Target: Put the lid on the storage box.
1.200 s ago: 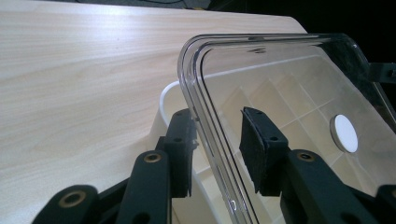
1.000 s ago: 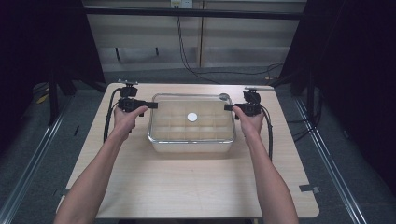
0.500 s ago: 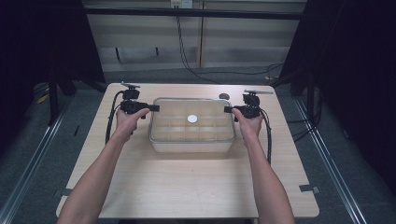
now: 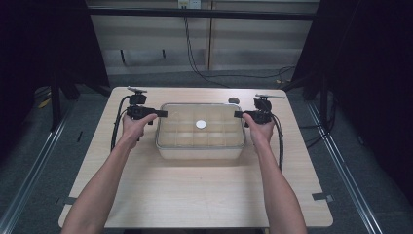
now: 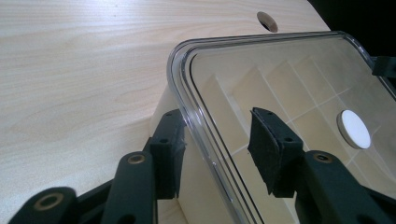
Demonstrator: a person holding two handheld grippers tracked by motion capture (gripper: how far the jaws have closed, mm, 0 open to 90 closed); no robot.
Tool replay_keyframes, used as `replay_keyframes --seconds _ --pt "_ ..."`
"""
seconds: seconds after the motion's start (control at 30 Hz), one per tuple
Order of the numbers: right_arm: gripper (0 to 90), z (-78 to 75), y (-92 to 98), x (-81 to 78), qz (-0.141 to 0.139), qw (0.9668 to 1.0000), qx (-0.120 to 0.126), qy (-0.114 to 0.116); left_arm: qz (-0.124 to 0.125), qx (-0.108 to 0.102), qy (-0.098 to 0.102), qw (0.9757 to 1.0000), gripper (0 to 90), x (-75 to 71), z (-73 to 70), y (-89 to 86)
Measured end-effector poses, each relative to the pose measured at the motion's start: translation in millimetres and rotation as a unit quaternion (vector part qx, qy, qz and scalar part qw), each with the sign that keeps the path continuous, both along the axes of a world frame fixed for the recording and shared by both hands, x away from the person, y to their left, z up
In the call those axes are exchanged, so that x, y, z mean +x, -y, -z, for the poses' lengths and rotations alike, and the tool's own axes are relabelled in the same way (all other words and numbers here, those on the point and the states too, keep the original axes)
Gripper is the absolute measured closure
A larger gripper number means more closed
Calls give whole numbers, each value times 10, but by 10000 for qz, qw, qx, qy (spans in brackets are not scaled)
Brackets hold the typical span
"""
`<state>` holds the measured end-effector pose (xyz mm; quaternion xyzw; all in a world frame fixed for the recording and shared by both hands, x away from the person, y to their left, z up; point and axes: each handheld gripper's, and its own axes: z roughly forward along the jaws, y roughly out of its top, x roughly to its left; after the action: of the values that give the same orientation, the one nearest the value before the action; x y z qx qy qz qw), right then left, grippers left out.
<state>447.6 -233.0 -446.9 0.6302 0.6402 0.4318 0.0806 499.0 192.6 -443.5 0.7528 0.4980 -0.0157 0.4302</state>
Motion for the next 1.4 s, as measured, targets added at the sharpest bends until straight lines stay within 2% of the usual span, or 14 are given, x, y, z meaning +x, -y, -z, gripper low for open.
replay_keyframes --seconds 0.13,0.27,0.37,0.53,0.6,0.7,0.87,0.9,1.07,1.17,1.23,1.27,1.33,1.4 --pt "495 -13 -25 -9 -108 9998 -142 12 109 160 111 9997 511 -24 -17 4" --pt "433 -22 -22 -19 -124 9999 -18 55 50 26 243 9997 449 -71 -69 -25" --pt "382 -61 2 -46 -104 9999 -21 83 48 207 341 9992 396 -109 -131 -37" --pt "333 -111 31 -106 -169 9998 2 102 59 191 459 9987 319 -191 -189 -52" --pt "285 -137 24 -173 -285 9994 -68 202 38 217 491 9986 321 -261 -227 -63" --pt "261 -169 23 -238 -342 9990 -129 268 44 246 528 9983 342 -318 -243 -89" --pt "260 -256 35 -377 -408 9978 -68 511 44 287 627 9976 342 -423 -250 -125" --pt "261 -272 36 -409 -423 9976 -65 551 71 249 715 9971 346 -482 -260 -140" --pt "266 -304 27 -513 -545 9966 -60 611 137 190 801 9965 339 -602 -281 -165" --pt "279 -346 15 -646 -646 9953 -41 721 199 199 934 9952 339 -733 -311 -213" --pt "281 -367 13 -714 -718 9943 -52 783 189 236 955 9950 343 -790 -314 -242" --pt "287 -377 15 -751 -710 9944 -29 787 129 176 965 9951 347 -822 -316 -256" --pt "294 -379 28 -811 -726 9944 0 763 140 170 1041 9943 406 -897 -333 -275" --pt "295 -368 42 -863 -764 9944 19 736 137 227 1077 9938 409 -956 -333 -285"
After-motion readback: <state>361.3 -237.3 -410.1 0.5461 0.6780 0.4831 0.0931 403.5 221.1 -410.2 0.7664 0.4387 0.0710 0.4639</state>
